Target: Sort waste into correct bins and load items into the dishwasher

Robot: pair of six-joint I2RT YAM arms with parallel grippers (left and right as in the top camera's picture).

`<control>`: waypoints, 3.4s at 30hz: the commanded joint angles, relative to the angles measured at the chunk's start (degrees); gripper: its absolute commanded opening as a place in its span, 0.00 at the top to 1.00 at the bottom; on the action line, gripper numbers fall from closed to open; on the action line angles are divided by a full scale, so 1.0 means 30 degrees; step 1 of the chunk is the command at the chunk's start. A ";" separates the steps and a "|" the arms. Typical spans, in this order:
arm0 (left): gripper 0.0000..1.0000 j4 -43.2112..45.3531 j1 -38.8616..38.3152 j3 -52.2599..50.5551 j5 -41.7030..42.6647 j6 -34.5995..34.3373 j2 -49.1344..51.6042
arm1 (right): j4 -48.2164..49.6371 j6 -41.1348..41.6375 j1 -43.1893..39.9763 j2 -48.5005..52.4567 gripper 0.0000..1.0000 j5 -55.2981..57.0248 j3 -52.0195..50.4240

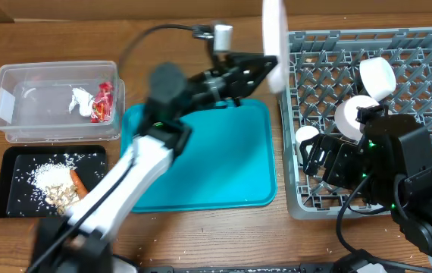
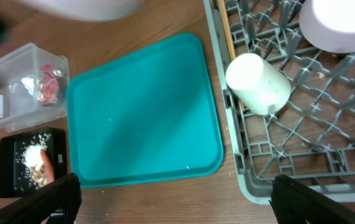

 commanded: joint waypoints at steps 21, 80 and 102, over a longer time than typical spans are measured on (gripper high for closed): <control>0.00 0.0379 -0.0663 0.0765 -0.0707 -0.1712 0.5799 | 0.0372 -0.0692 -0.0015 -0.0444 0.00 -0.0087 0.0801; 0.00 -3.8388 0.0503 0.9923 -1.8367 1.3726 -0.4554 | 1.5008 -0.9333 -0.0036 -1.1672 0.00 0.1282 -1.5569; 0.00 -3.8373 0.0503 0.9923 -1.8367 1.3726 -0.1166 | 1.9751 -0.9333 -0.0036 -1.9416 0.00 0.1639 -2.5959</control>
